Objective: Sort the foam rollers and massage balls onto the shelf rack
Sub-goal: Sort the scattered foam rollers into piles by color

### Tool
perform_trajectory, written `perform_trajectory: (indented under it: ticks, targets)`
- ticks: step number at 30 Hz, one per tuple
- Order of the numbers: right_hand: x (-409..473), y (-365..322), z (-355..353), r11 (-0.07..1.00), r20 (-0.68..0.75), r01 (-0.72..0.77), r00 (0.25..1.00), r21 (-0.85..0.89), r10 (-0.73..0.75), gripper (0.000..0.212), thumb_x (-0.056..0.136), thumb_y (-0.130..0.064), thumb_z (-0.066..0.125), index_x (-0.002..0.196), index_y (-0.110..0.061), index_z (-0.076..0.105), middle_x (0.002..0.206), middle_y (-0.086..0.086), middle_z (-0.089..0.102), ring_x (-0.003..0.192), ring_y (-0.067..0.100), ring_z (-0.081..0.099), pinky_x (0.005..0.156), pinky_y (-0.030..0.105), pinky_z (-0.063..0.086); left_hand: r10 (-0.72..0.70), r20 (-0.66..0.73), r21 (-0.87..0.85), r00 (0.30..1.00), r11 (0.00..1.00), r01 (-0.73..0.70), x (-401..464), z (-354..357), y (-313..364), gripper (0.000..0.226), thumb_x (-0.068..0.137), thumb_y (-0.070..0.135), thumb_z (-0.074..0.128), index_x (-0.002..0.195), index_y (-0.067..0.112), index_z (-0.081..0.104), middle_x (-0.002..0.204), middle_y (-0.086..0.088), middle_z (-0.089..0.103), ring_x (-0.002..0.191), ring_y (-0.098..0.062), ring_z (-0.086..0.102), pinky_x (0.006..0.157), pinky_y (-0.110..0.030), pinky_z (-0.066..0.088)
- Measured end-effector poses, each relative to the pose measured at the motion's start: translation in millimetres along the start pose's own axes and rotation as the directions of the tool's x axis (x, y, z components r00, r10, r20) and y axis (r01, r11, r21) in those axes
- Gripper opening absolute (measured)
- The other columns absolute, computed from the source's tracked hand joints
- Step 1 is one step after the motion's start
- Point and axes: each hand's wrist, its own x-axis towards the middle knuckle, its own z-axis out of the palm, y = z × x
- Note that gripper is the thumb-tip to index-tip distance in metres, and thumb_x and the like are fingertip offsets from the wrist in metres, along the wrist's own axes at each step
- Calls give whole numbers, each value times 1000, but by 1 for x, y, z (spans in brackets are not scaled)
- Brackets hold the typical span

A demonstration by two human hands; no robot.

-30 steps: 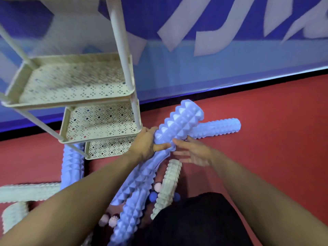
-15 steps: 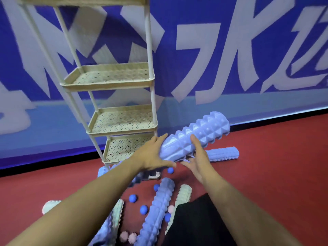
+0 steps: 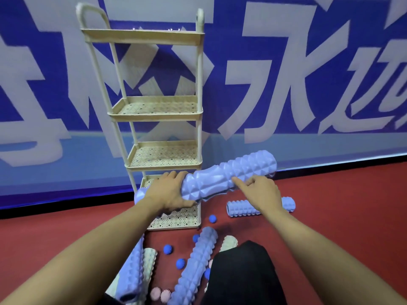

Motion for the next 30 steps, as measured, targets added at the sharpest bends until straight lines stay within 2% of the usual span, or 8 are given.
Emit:
perform_trajectory:
  ticks: [2,4,8,11,14,21,26,30]
  targets:
    - [3,-7,-8,973,-107,223,968,-54,-227,45,78,-71,63,76,-27,61,78,-9,64,84,18,59,73,35,49,-9,-27,-21,1000,1000,9,2,-3,4,99,66,85,57,144,27,36,136,-2,53,124,-27,49,97,-42,42]
    - [12,-12,-11,892,-135,443,882,-92,-451,51,72,-73,65,94,-27,60,93,-10,60,92,17,54,80,36,48,4,-31,-16,1000,1000,-4,7,-7,7,102,64,87,55,144,28,34,138,-2,52,127,-26,47,100,-47,43]
    - [39,-11,-15,731,183,633,774,-254,-606,91,63,-86,53,136,-32,50,140,-9,48,133,20,41,112,40,31,72,-17,15,997,997,-71,20,-8,17,104,65,86,55,148,29,30,141,1,48,130,-26,45,103,-47,40]
    - [59,-5,-8,690,361,659,748,-299,-557,100,60,-84,63,145,-37,39,142,-15,48,135,17,40,113,37,28,154,-18,54,988,987,-153,35,2,27,104,67,83,58,151,29,28,141,1,47,130,-24,43,105,-47,37]
    - [77,4,6,693,523,644,732,-323,-436,111,52,-85,68,146,-39,32,129,-14,56,118,18,53,95,36,39,229,18,109,973,967,-230,56,22,34,107,64,87,51,151,28,27,138,0,48,127,-25,45,103,-47,37]
    - [115,70,69,689,530,637,738,-345,-417,97,53,-81,69,135,-37,43,114,-11,59,101,22,60,78,36,35,251,63,41,966,966,-254,101,106,45,106,69,89,32,155,27,26,138,0,47,126,-26,47,104,-45,33]
    - [147,169,131,740,567,515,793,-432,-221,99,53,-80,68,138,-33,44,123,-7,60,112,27,61,91,39,38,64,147,-55,987,997,-56,125,194,42,77,94,66,40,157,25,21,156,-3,31,139,-27,38,117,-49,25]
    - [158,250,177,763,538,425,834,-487,-122,106,62,-69,76,148,-22,35,141,1,50,125,29,51,103,42,32,-70,243,-148,967,983,109,128,262,28,73,94,64,42,154,26,27,152,-2,36,134,-29,44,110,-48,34]
